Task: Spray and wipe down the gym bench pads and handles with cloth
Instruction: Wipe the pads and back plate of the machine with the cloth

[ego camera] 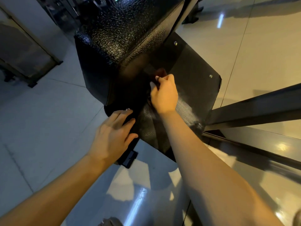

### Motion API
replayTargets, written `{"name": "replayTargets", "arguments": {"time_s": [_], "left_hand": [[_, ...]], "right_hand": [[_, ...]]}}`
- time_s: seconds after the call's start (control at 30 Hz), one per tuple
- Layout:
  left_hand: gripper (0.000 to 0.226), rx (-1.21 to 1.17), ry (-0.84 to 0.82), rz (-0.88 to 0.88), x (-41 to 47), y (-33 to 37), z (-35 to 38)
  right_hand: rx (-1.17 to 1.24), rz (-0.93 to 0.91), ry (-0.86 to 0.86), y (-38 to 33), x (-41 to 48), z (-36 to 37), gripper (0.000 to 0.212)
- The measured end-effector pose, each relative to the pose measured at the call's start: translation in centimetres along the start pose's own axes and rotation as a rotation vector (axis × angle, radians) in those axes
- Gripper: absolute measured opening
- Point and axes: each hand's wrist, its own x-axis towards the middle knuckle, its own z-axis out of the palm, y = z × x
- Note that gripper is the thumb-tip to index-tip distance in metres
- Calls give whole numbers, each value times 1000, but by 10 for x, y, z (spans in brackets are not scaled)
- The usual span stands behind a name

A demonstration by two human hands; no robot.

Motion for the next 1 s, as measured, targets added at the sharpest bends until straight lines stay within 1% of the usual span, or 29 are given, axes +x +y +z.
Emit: {"name": "replayTargets", "arguments": {"time_s": [0.07,0.2,0.27,0.3,0.33,0.37,0.43,0.5,0.53,0.57,0.63,0.67,0.73,0.8,0.87,0.9,0.93,1.0], "left_hand": [[47,5,-4,8,0,-1,2],[46,6,-13,9,2,-3,3],[45,2,-14,14,4,-5,3],[46,2,-18,12,4,-5,3],[46,4,-19,10,4,-5,3],[46,6,-15,9,4,-4,3],[45,10,5,25,4,-2,2],[42,10,29,35,5,-1,0],[41,12,33,39,5,-1,-1],[41,19,35,43,6,-1,0],[43,37,35,57,6,-3,2],[43,40,33,61,5,-3,3],[44,31,27,50,4,-5,5],[44,9,28,32,3,-5,6],[44,-2,34,25,3,-4,6],[44,0,34,26,2,-4,6],[45,3,32,25,3,-3,6],[46,3,25,16,3,-2,5]], "right_hand": [[-37,1,30,28,-15,-9,36],[-141,291,144,108,-64,-38,36],[-188,445,151,122,-72,-45,36],[-189,501,148,115,-71,-43,35],[-174,504,148,100,-68,-39,32],[-153,444,143,79,-66,-32,30],[-67,202,109,29,-67,-12,27],[44,-30,46,-6,-73,6,30],[76,-97,29,-11,-74,10,32],[92,-127,43,-6,-73,9,33],[59,-102,100,26,-74,2,32],[21,-43,120,47,-79,-5,31],[-45,115,180,94,-88,-22,29],[-98,297,204,130,-96,-36,32],[-144,405,206,135,-103,-40,33],[-153,433,210,124,-106,-38,32],[-142,418,213,108,-108,-33,30],[-71,260,187,66,-119,-19,27]]}}
